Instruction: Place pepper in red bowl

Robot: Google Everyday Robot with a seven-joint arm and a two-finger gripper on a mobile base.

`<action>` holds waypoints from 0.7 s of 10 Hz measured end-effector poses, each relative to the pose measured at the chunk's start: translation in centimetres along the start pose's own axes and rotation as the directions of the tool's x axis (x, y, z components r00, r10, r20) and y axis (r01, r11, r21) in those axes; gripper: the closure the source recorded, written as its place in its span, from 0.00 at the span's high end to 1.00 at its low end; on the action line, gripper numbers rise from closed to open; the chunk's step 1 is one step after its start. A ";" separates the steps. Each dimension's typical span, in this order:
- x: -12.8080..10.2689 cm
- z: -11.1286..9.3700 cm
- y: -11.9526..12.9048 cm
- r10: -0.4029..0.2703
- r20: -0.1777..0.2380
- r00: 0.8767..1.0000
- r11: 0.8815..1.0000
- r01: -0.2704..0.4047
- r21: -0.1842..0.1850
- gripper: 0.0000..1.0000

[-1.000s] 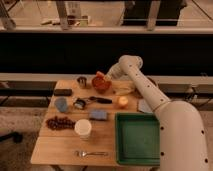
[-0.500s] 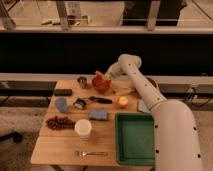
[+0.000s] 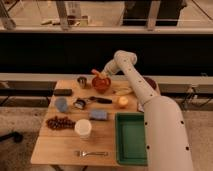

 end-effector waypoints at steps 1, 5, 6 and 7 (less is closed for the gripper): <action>0.0 0.1 0.0 -0.002 -0.005 1.000 1.000 0.002 -0.001 0.36; 1.0 -0.4 0.1 0.014 -0.019 1.000 1.000 -0.014 0.021 0.75; 0.9 -0.3 0.2 0.013 -0.025 1.000 1.000 -0.012 0.020 0.80; 0.8 -0.2 0.3 0.011 -0.030 0.999 1.000 -0.011 0.017 0.80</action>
